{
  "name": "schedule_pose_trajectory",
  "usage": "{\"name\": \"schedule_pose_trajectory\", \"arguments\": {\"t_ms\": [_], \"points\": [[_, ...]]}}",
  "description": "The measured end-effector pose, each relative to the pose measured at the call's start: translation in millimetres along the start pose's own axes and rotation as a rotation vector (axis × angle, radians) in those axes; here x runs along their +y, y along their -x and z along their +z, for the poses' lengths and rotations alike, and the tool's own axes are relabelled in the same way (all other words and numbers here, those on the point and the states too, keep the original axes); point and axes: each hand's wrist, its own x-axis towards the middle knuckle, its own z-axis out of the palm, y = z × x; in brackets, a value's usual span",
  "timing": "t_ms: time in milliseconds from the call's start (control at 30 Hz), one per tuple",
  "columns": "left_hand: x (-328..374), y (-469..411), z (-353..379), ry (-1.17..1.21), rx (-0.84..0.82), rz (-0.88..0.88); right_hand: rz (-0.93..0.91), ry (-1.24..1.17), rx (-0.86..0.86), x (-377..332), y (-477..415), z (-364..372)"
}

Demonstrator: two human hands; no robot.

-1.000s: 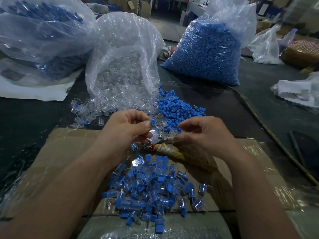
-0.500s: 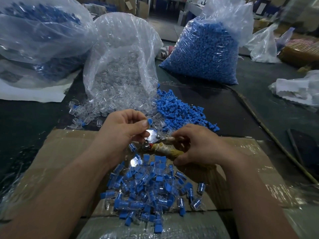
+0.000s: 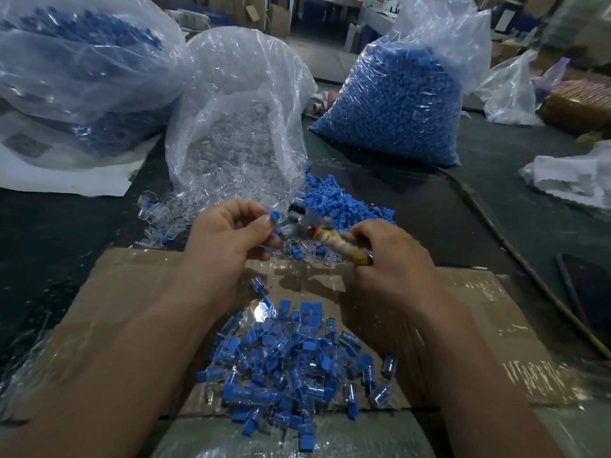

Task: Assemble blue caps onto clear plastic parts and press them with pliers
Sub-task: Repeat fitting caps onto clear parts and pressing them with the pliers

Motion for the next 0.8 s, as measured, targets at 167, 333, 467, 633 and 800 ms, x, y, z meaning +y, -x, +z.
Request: {"name": "schedule_pose_trajectory", "arguments": {"t_ms": [167,333,467,633,800], "points": [[0,2,2,-0.048,0.037,0.059,-0.004,-0.179,0.067,-8,5,0],[1,3,5,-0.129,0.048,0.124,-0.058,-0.185,-0.026,-16,7,4],[1,4,4,-0.121,0.069,0.137,-0.054,-0.200,-0.047,-17,8,3],[1,4,5,-0.116,0.084,0.145,-0.075,-0.212,-0.066,-17,7,4],[0,5,6,-0.136,0.082,0.162,-0.078,-0.206,-0.082,-17,6,4]]}}
